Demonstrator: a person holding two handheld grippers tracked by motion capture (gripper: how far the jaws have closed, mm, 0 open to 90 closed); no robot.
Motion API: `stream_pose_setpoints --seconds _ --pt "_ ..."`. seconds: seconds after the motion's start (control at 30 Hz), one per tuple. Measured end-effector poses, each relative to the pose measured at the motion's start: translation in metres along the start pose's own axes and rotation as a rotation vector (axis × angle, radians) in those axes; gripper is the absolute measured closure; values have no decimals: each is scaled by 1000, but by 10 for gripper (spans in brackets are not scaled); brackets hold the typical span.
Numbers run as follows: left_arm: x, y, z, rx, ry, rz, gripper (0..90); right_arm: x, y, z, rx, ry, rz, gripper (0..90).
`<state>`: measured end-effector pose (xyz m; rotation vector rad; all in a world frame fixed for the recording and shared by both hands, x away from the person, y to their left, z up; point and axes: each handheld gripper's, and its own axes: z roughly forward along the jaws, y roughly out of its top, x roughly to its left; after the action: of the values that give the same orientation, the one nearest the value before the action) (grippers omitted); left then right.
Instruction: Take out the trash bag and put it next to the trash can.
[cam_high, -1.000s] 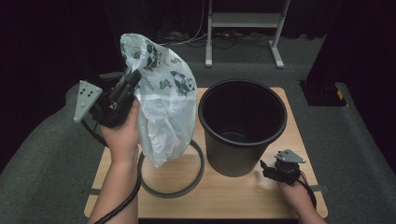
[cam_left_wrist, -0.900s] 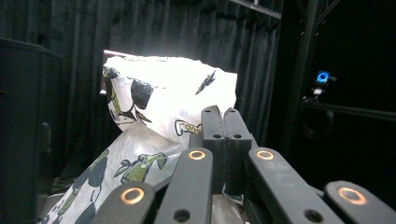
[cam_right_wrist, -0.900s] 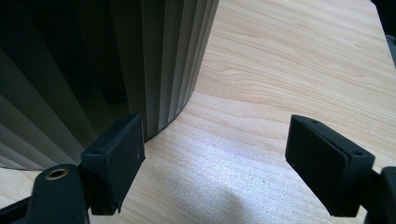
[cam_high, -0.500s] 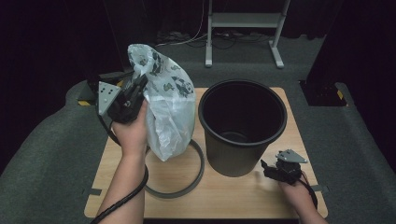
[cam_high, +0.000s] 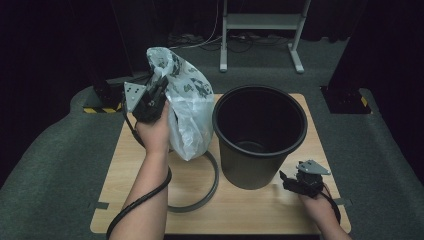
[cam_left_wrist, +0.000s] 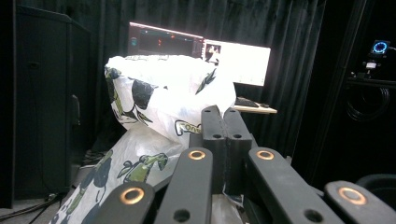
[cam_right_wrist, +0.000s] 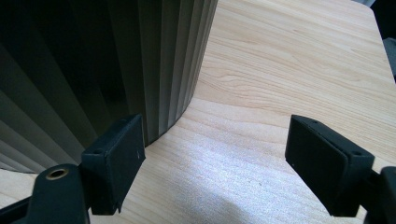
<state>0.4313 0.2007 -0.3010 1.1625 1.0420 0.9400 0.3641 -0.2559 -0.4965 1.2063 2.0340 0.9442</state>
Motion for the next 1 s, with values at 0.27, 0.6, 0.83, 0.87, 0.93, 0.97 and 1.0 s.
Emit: stream_pose_setpoints --seconds 0.27,0.6,0.83,0.87,0.93,0.97,1.0 --pt "-11 -15 26 21 15 30 898 -1 0 -2 -7 2 4 199" --pt "-16 -47 45 100 34 -18 896 -3 0 -4 -12 3 14 203" --pt "-13 -60 52 155 36 -41 892 -3 0 -5 -16 6 12 203" --pt "-12 -61 53 166 36 -44 890 -3 0 -5 -16 6 12 203" --pt "-11 -63 55 183 37 -47 883 -3 0 -4 -17 8 10 203" --pt "-10 -64 55 187 39 -46 879 -3 0 -5 -17 8 11 203" --pt "-9 -65 56 194 38 -48 871 -3 0 -5 -17 9 12 203"
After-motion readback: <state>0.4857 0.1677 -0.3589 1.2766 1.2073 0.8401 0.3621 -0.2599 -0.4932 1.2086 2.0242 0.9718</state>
